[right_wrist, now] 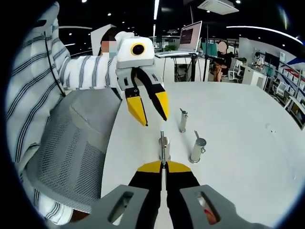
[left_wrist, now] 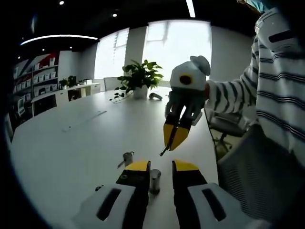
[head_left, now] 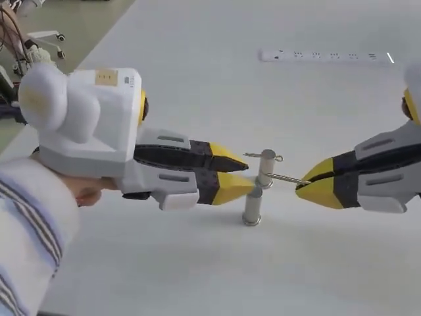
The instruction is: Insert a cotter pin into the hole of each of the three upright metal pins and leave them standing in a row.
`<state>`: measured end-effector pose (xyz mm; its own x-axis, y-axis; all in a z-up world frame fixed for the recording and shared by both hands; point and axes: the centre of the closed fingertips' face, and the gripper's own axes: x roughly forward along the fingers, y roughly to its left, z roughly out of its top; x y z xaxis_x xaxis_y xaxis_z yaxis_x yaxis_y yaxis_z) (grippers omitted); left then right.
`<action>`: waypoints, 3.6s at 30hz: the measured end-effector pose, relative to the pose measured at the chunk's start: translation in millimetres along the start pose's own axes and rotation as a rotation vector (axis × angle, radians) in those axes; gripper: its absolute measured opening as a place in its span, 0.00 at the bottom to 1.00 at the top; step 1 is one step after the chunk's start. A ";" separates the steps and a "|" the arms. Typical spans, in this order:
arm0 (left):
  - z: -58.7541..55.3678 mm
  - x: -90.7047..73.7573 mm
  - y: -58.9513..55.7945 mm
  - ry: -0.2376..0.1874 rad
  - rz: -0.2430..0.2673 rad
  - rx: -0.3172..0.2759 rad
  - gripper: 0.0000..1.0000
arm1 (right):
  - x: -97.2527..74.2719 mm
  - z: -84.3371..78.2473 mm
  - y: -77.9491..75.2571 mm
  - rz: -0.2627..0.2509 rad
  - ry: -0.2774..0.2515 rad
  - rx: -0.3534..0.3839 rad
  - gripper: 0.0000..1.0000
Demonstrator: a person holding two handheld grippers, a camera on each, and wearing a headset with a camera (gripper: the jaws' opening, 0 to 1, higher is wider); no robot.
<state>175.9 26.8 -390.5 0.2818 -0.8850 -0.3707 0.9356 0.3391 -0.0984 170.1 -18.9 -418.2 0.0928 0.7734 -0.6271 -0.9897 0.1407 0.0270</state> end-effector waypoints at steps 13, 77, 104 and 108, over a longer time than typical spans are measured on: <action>-20.3 16.8 4.8 0.078 -0.019 0.000 0.21 | 12.4 -24.0 -1.8 -0.017 0.043 0.018 0.00; -35.2 26.6 10.5 0.175 0.004 0.010 0.09 | 51.2 -2.9 -3.3 0.036 0.101 -0.148 0.00; -35.1 25.7 11.2 0.190 0.013 0.003 0.09 | 38.2 -0.4 -7.9 0.039 -0.002 -0.066 0.00; -35.4 25.4 10.8 0.191 0.013 0.005 0.09 | 39.3 1.8 -5.8 0.042 0.003 -0.073 0.00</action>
<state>185.7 19.3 -433.7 0.2487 -0.8037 -0.5405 0.9334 0.3479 -0.0877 179.7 11.8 -441.5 0.0509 0.7757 -0.6291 -0.9980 0.0624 -0.0038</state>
